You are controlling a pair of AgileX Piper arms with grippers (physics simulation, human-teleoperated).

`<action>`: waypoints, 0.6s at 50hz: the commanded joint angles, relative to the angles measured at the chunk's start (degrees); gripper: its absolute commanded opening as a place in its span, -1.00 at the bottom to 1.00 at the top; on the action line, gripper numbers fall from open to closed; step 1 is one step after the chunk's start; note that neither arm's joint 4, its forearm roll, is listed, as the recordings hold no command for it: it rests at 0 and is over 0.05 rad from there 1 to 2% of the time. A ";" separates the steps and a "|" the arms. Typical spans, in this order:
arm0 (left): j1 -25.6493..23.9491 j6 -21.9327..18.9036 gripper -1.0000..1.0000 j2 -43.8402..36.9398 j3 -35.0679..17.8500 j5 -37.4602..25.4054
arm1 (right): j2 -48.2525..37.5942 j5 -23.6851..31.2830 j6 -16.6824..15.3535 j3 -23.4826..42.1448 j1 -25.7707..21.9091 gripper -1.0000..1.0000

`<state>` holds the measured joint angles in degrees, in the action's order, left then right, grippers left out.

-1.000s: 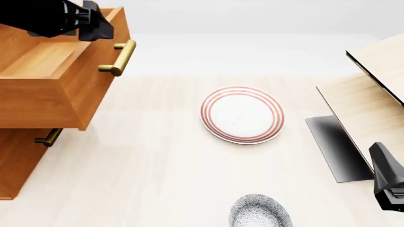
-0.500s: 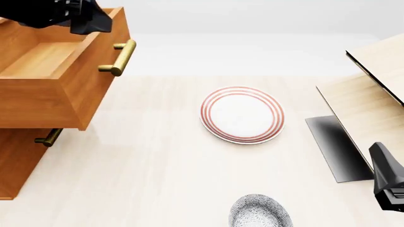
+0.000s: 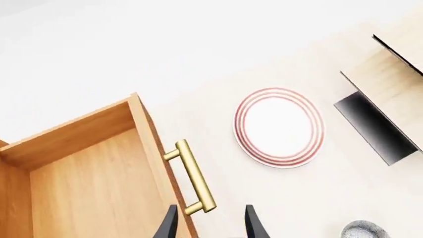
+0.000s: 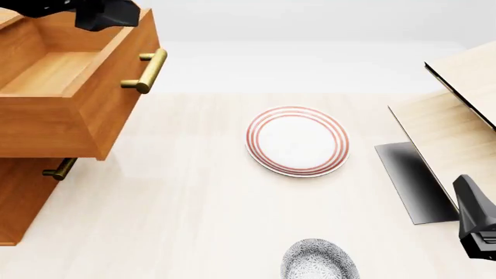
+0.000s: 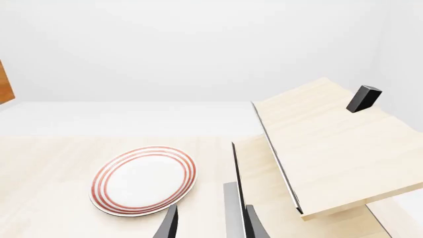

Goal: Open the top drawer of the cabinet and put the bowl in it.

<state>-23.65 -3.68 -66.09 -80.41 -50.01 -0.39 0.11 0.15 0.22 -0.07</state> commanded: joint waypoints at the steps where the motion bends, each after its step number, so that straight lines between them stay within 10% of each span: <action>1: -3.09 -2.25 1.00 2.02 -0.74 -0.90 | 0.06 -0.05 -0.05 -0.03 0.03 1.00; 30: -18.19 7.26 1.00 3.28 2.75 6.25 | 0.06 -0.05 -0.04 -0.03 0.02 1.00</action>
<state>-37.20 -0.58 -63.41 -79.98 -46.90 -0.39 0.11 0.15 0.22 -0.07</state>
